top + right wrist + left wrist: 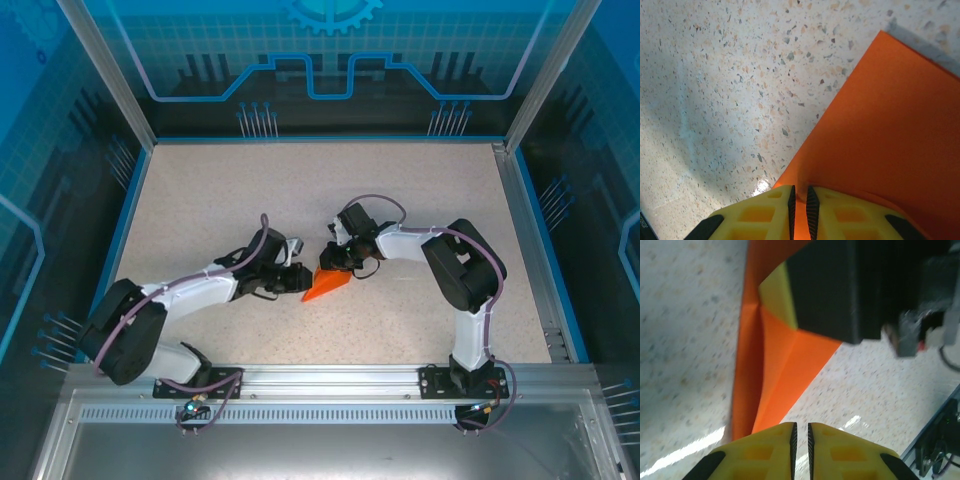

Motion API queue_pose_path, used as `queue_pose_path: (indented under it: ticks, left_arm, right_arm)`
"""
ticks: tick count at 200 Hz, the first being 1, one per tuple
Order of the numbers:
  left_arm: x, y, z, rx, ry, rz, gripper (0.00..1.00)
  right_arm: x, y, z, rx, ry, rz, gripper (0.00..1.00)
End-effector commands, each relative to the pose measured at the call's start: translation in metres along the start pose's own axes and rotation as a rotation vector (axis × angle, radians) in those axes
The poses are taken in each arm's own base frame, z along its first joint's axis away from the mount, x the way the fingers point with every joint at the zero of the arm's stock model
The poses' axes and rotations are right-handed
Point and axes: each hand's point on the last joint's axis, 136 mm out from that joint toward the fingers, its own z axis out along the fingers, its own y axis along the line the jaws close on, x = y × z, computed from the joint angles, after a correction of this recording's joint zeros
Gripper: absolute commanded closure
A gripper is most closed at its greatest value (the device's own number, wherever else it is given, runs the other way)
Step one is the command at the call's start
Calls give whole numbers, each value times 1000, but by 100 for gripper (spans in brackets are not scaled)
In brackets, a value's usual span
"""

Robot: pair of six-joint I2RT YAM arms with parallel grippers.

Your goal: Fold a paper plane with a square sheet of paper (pick it up from the middle)

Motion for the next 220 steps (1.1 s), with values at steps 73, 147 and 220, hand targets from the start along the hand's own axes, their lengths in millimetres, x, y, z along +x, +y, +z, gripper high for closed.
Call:
queue_pose_path:
  ticks: [73, 147, 220]
  left_arm:
    - [25, 43, 42, -96, 137, -78, 85]
    - [62, 93, 41, -266, 188, -153, 97]
    - [58, 90, 43, -258, 187, -152, 99]
  right_arm:
    - [36, -51, 16, 162, 109, 63, 80]
    - [7, 3, -22, 9, 0, -21, 78]
    - [28, 35, -33, -123, -4, -61, 83]
